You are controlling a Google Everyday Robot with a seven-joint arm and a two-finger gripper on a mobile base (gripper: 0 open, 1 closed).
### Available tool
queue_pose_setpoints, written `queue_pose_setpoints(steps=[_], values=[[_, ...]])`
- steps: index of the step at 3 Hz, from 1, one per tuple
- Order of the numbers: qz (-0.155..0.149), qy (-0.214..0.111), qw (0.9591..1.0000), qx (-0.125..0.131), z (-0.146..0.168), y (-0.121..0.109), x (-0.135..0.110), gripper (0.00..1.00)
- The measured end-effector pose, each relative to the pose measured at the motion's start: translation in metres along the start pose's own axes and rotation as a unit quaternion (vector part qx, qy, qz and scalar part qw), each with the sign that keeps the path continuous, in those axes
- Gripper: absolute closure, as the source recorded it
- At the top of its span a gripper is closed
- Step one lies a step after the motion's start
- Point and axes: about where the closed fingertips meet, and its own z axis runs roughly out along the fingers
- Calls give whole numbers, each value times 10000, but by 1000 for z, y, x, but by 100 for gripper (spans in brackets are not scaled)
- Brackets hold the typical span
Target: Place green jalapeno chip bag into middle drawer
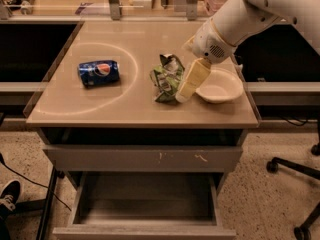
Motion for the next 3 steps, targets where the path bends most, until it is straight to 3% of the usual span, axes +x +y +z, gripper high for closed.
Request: queue_pose_setpoints(steps=[1, 2, 3], values=[[-118, -131, 9997, -158, 20, 2, -21, 0], [-348, -99, 9993, -82, 45, 10, -27, 0], [-342, -93, 9993, -94, 52, 11, -26, 18]])
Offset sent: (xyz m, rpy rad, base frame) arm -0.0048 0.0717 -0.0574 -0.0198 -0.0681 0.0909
